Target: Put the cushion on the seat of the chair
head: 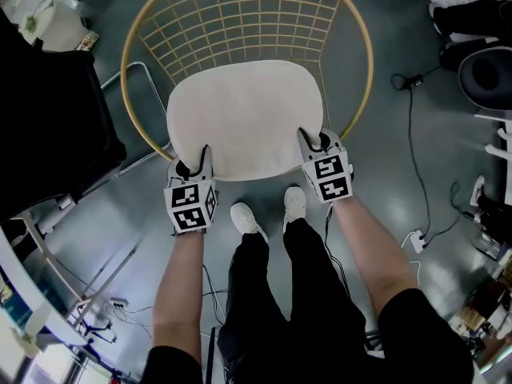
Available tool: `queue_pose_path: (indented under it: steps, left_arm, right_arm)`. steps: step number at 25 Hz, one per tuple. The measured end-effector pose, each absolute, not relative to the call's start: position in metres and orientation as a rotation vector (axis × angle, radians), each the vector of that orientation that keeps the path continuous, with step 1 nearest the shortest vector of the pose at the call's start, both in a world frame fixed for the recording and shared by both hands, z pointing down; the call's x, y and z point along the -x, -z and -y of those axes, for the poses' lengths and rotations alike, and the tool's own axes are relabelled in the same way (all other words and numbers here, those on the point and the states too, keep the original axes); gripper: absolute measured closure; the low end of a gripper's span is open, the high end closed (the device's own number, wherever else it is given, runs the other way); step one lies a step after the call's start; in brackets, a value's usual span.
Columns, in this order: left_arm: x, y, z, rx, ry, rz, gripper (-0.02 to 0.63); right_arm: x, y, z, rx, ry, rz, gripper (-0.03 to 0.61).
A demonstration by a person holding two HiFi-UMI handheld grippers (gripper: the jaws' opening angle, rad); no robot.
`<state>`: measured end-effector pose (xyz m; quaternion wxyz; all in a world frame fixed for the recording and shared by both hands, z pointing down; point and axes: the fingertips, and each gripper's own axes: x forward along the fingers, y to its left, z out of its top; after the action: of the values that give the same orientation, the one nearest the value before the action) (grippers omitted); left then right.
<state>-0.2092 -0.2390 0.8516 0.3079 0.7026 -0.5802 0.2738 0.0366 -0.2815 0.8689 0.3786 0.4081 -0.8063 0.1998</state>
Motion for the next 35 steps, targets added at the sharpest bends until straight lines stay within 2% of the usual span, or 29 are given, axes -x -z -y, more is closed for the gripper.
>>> queue_pose_path:
  steps: [6, 7, 8, 9, 18, 29, 32, 35]
  left_arm:
    - [0.216, -0.852, 0.238, -1.848, -0.738, 1.554, 0.419]
    - [0.217, -0.854, 0.237, -1.843, -0.755, 1.553, 0.383]
    - [0.219, -0.856, 0.235, -1.837, -0.774, 1.550, 0.260]
    - [0.221, -0.857, 0.234, -1.832, -0.788, 1.553, 0.250]
    - [0.230, -0.850, 0.228, -1.852, -0.848, 1.684, 0.250]
    - [0.206, -0.838, 0.231, -1.922, -0.798, 1.635, 0.252]
    - [0.205, -0.835, 0.229, -1.929, -0.792, 1.630, 0.252]
    - [0.205, -0.834, 0.225, -1.931, -0.789, 1.618, 0.252]
  right_arm:
    - [-0.038, -0.883, 0.281, -1.094, -0.546, 2.008, 0.520]
    - [-0.038, -0.884, 0.281, -1.106, -0.557, 2.001, 0.520]
    - [-0.038, -0.886, 0.281, -1.117, -0.573, 1.998, 0.520]
    - [-0.039, -0.887, 0.281, -1.126, -0.595, 1.998, 0.520]
    - [-0.041, -0.893, 0.282, -1.152, -0.637, 1.993, 0.501]
    - [-0.037, -0.886, 0.282, -1.136, -0.498, 1.919, 0.422]
    - [-0.038, -0.886, 0.283, -1.164, -0.504, 1.903, 0.382]
    - [-0.042, -0.884, 0.285, -1.221, -0.536, 1.892, 0.293]
